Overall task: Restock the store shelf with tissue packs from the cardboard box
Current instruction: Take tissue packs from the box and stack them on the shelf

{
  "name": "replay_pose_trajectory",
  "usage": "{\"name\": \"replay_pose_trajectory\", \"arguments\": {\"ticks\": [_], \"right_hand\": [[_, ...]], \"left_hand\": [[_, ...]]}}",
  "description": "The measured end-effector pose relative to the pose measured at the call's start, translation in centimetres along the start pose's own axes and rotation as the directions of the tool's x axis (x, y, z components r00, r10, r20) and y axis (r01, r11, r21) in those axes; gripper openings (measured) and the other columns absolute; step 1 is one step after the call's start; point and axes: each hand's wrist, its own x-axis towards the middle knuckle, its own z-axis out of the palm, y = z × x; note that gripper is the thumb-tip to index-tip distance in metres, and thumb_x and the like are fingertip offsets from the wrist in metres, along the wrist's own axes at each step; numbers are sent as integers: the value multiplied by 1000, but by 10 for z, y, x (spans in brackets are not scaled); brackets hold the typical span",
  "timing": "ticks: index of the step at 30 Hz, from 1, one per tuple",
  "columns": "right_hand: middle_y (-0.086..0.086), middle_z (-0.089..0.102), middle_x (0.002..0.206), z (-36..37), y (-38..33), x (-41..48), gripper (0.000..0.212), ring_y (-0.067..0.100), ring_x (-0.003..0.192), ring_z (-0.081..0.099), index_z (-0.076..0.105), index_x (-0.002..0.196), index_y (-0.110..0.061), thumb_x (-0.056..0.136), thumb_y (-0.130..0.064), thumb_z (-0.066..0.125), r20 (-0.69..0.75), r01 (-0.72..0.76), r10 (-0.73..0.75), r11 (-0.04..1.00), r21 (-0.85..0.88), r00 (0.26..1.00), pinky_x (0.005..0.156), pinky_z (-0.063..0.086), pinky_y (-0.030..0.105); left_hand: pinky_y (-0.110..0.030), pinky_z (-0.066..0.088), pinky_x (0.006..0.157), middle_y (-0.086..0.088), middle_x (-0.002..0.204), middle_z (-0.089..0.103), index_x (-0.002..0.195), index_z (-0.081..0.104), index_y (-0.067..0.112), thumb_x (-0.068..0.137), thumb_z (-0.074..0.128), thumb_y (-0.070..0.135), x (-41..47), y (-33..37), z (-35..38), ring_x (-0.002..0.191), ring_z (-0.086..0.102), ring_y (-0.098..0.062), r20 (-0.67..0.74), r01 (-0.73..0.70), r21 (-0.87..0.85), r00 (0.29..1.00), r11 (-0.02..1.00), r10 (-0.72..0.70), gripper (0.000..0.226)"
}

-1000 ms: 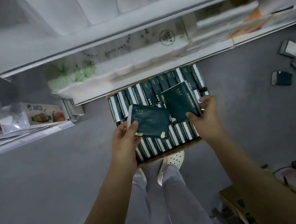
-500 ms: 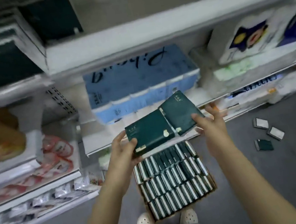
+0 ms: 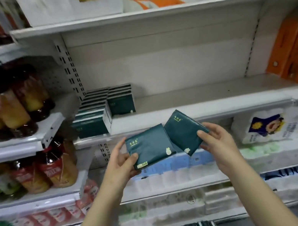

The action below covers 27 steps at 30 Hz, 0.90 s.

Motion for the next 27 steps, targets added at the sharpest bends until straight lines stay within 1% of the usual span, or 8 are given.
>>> {"name": "replay_pose_trajectory", "arguments": {"ticks": [3, 8, 11, 14, 18, 21, 24, 27], "right_hand": [[1, 71, 100, 10, -11, 6, 19, 15, 87, 67, 60, 101, -18, 91, -3, 63, 57, 18, -17, 1000, -16, 998, 74, 53, 28], [5, 72, 102, 39, -22, 20, 21, 20, 94, 67, 61, 106, -15, 89, -3, 66, 120, 35, -33, 999, -18, 992, 75, 56, 28], [6, 73, 104, 54, -23, 28, 21, 22, 95, 67, 62, 106, -15, 89, -4, 66, 168, 59, -52, 998, -39, 984, 77, 55, 31], [0, 73, 98, 69, -22, 39, 21, 18, 89, 66, 62, 103, -20, 89, -5, 65, 195, 82, -70, 995, -57, 978, 75, 50, 29], [-5, 71, 98, 98, -17, 61, 25, 11, 85, 65, 61, 102, -22, 90, -1, 64, 206, 112, -93, 990, -84, 974, 72, 49, 24], [-4, 71, 101, 122, -10, 80, 26, 11, 89, 66, 61, 108, -18, 89, -1, 64, 207, 121, -97, 987, -105, 974, 79, 51, 27], [1, 70, 105, 149, -1, 100, 30, 14, 94, 65, 60, 115, -12, 89, 1, 65, 216, 133, -100, 981, -144, 971, 87, 52, 30], [0, 69, 106, 177, 10, 124, 30, 14, 95, 63, 62, 113, -15, 87, 0, 67, 246, 184, -122, 951, -248, 962, 80, 51, 18]], "left_hand": [[-39, 54, 74, -2, 94, 74, 126, 49, 36, 93, 58, 5, -5, 8, -11, 87, 70, -24, -46, -31, 13, 998, 999, 32, 46], [-31, 54, 66, -6, 109, 71, 134, 45, 32, 93, 58, 4, -2, 25, -28, 88, 70, -21, -96, -84, 29, 992, 996, 86, 51], [-27, 56, 67, -7, 108, 70, 135, 43, 31, 94, 57, 3, 3, 34, -38, 91, 70, -19, -110, -119, 84, 986, 989, 128, 52], [-23, 56, 69, -4, 106, 70, 134, 43, 37, 94, 60, 7, 14, 44, -53, 91, 70, -12, -137, -160, 133, 974, 978, 178, 53], [-39, 56, 87, -4, 116, 64, 132, 40, 44, 94, 59, 10, 50, 56, -80, 101, 67, -16, -206, -215, 173, 946, 961, 249, 54], [-39, 54, 90, 2, 116, 64, 131, 40, 43, 95, 57, 7, 86, 69, -97, 107, 64, -14, -234, -252, 160, 930, 955, 284, 54], [-40, 53, 93, 1, 127, 58, 128, 41, 44, 94, 56, 3, 126, 81, -113, 114, 59, -15, -236, -279, 196, 917, 940, 322, 56], [-45, 49, 100, 0, 131, 55, 120, 42, 47, 93, 54, -3, 170, 89, -123, 117, 56, -18, -238, -273, 204, 918, 940, 318, 58]]}}
